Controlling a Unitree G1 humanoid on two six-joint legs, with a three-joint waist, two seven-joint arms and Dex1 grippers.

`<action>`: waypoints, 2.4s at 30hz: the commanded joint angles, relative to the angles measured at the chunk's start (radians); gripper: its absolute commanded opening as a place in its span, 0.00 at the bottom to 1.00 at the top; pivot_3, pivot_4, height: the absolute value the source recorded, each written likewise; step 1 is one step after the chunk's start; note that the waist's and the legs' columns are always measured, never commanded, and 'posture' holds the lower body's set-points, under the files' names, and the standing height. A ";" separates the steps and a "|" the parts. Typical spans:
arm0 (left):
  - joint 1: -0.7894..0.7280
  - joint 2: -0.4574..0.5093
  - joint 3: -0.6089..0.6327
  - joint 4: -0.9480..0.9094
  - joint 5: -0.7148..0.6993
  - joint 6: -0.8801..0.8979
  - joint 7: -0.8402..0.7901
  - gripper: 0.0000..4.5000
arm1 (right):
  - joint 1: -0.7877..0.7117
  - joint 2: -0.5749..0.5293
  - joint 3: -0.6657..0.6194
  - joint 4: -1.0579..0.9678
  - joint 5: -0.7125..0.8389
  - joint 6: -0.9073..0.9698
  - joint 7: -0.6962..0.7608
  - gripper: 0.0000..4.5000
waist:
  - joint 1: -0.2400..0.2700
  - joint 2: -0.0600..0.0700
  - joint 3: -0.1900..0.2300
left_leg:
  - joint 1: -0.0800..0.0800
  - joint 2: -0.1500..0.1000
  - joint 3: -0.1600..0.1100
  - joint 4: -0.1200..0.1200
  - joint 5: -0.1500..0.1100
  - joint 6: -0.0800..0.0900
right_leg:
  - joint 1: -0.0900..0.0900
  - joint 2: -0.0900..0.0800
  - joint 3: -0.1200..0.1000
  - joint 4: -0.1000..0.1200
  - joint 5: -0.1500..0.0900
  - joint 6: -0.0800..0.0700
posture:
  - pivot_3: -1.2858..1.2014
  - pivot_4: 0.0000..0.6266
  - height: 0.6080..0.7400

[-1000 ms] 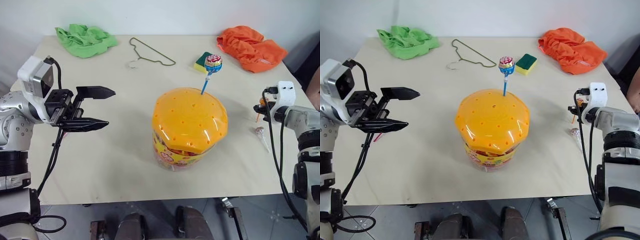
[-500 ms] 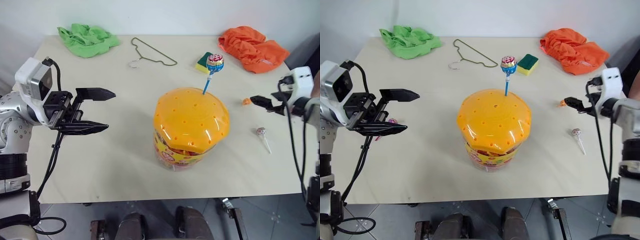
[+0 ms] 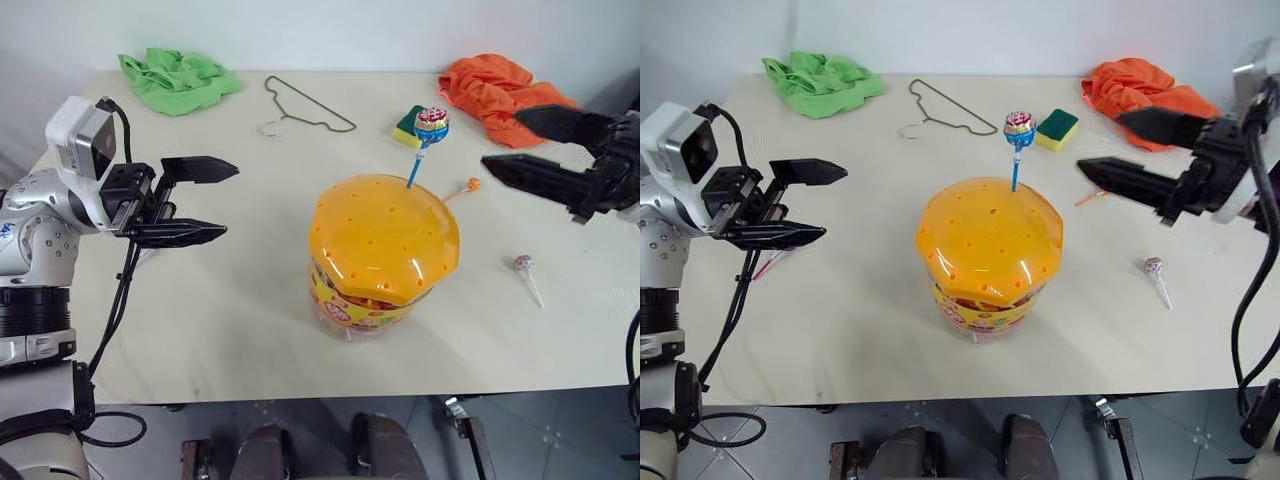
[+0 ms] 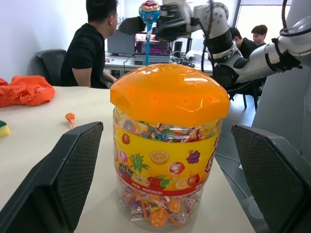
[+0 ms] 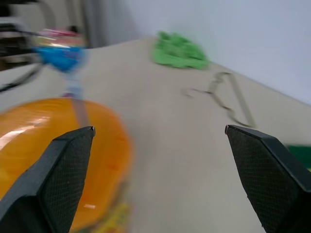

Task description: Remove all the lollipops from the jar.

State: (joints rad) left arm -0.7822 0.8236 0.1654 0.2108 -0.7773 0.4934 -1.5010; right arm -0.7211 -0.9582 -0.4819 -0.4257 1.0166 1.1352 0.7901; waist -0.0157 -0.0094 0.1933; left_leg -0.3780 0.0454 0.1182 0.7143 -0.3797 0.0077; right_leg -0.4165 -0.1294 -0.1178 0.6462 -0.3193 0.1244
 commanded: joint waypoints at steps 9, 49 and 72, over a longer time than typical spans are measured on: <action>0.043 0.028 0.045 -0.082 -0.025 0.009 -0.021 1.00 | -0.152 0.166 0.302 0.048 -0.001 -0.117 -0.001 1.00 | 0.000 0.000 0.000 | 0.000 0.000 0.000 0.000 0.000 0.000 | 0.000 0.000 -0.001 0.001 0.000 0.000 | 0.52 0.24 1.00; 0.068 0.025 0.079 -0.091 -0.010 0.021 -0.017 1.00 | -0.319 -0.197 0.278 0.615 -0.470 -0.181 -0.128 0.01 | 0.010 -0.001 0.000 | 0.000 0.000 0.002 -0.001 0.000 0.000 | -0.001 0.000 0.000 0.000 0.000 0.000 | 0.52 0.24 1.00; 0.175 0.057 0.119 -0.159 -0.028 0.055 0.025 1.00 | 0.004 -0.115 0.297 1.280 -0.757 -0.410 -0.143 0.39 | -0.011 0.001 0.000 | 0.000 0.001 0.002 -0.002 0.000 0.000 | -0.001 0.000 0.001 0.000 0.000 0.000 | 0.52 0.24 1.00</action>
State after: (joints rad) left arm -0.6121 0.8610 0.2427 0.0862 -0.7856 0.5463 -1.4813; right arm -0.7219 -1.0560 -0.1467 0.8638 0.2639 0.7405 0.6419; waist -0.0268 -0.0087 0.1935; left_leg -0.3780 0.0461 0.1204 0.7129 -0.3798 0.0078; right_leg -0.4175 -0.1298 -0.1171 0.6460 -0.3193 0.1245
